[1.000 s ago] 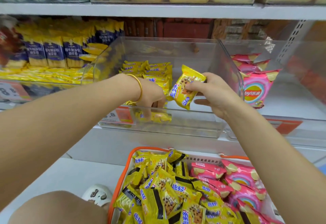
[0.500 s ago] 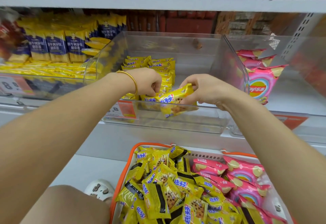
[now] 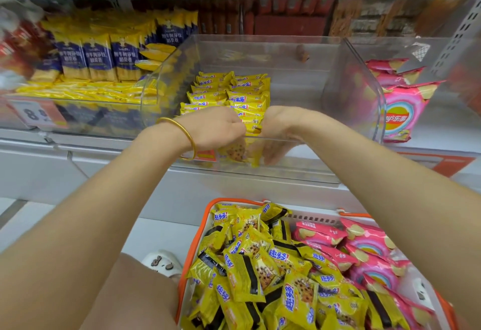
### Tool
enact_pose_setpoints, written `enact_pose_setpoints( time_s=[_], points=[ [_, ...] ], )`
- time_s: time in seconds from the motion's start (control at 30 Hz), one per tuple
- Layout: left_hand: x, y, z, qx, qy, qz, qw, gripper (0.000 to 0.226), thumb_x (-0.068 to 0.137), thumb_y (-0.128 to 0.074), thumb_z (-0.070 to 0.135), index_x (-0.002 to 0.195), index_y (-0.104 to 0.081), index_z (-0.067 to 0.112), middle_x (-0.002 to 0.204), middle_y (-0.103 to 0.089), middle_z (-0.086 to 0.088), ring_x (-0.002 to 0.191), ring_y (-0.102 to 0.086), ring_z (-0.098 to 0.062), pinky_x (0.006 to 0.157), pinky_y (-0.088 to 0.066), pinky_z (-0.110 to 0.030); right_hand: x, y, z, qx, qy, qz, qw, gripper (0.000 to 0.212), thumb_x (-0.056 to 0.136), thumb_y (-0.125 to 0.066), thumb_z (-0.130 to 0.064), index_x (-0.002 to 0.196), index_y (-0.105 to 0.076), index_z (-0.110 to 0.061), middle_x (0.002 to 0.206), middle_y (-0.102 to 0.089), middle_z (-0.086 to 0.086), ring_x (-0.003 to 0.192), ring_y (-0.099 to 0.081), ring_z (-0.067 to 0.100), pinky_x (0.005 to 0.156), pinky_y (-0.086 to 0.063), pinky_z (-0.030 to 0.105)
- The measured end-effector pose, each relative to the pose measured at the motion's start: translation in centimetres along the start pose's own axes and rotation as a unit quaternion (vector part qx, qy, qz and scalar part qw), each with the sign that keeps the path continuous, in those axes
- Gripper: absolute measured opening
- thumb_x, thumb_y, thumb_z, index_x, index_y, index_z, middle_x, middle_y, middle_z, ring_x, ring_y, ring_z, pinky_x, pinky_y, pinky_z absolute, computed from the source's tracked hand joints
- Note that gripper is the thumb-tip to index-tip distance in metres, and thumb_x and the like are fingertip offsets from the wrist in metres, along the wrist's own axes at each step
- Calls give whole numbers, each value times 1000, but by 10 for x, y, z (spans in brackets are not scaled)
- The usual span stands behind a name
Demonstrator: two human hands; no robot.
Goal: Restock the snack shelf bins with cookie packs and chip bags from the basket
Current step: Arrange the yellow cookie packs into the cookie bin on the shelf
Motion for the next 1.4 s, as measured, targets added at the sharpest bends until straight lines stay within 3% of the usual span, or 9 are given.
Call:
enact_pose_setpoints(
  time_s=[0.1, 0.23, 0.3, 0.47, 0.63, 1.03, 1.13, 1.23, 1.4],
  points=[
    [-5, -1, -6, 6, 19, 32, 999, 66, 74, -22, 48, 91, -72, 8, 109, -59, -14, 104, -52, -27, 93, -43, -42, -13, 18, -2, -33, 9, 49, 998, 11, 81, -71, -10, 79, -63, -3, 77, -70, 15, 74, -71, 29, 69, -60, 37],
    [-9, 3, -6, 6, 27, 78, 997, 67, 77, -20, 51, 93, -69, 8, 111, -58, -8, 106, -50, -25, 92, -42, -44, -93, 58, -21, -37, 162, 249, 954, 19, 79, -69, -10, 74, -53, -19, 68, -59, -7, 58, -61, 5, 46, -44, 12],
    [-9, 3, -7, 23, 25, 89, 995, 70, 78, -17, 54, 89, -70, 10, 112, -56, -8, 107, -50, -27, 93, -41, -45, -129, 50, -12, -64, 195, 277, 939, 14, 79, -68, -13, 76, -56, -21, 67, -57, -12, 61, -56, 4, 56, -42, 16],
    [-12, 7, -7, 49, 27, 153, 987, 70, 77, -13, 54, 81, -71, 15, 104, -62, -8, 104, -53, -31, 91, -43, -44, -74, -36, 63, -163, 94, 122, 975, 15, 88, -59, -14, 101, -65, -17, 91, -64, -4, 91, -59, 16, 74, -41, 24],
    [-15, 10, -7, 37, 52, 188, 980, 62, 77, -16, 48, 79, -71, 18, 103, -65, -3, 99, -55, -29, 83, -43, -36, 18, -114, 133, -204, 1, 56, 977, 47, 89, -57, -11, 134, -41, -11, 138, -39, 12, 117, -52, 33, 93, -46, 40],
    [-12, 6, -17, 1, 89, 156, 984, 55, 74, -17, 47, 77, -64, 18, 86, -70, 3, 90, -61, -26, 84, -46, -37, -25, -94, 98, -364, 34, 174, 914, 18, 90, -50, -22, 107, -49, -16, 110, -60, 2, 101, -61, 28, 64, -40, 31],
    [-12, 7, -17, -13, 90, 153, 984, 56, 74, -17, 47, 78, -65, 18, 86, -70, 2, 86, -62, -26, 82, -47, -37, -86, -63, 67, -304, 88, 182, 931, 19, 86, -51, -37, 98, -47, -23, 96, -59, -5, 92, -59, 22, 62, -36, 29],
    [-16, 12, -12, -92, 55, 169, 980, 55, 79, -21, 46, 77, -68, 18, 88, -67, -3, 86, -61, -23, 82, -46, -36, -128, -13, 38, -64, 137, 220, 964, 25, 70, -63, -43, 82, -53, -24, 65, -54, -8, 60, -52, 5, 54, -38, 23],
    [-41, 49, 13, -233, -52, 319, 917, 26, 88, -48, 29, 94, -66, 13, 93, -64, -4, 88, -58, -12, 80, -45, -28, -126, 56, 21, 272, 178, 299, 897, 20, 79, -68, -13, 77, -49, -17, 46, -53, -4, 32, -44, 7, 34, -33, 22]
  ],
)
Point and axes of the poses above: each hand's wrist, its own x-axis towards the middle knuckle, its own y-axis out of the back of the hand, z = x × y, the point moved 10 cm from there along x, towards the middle knuckle
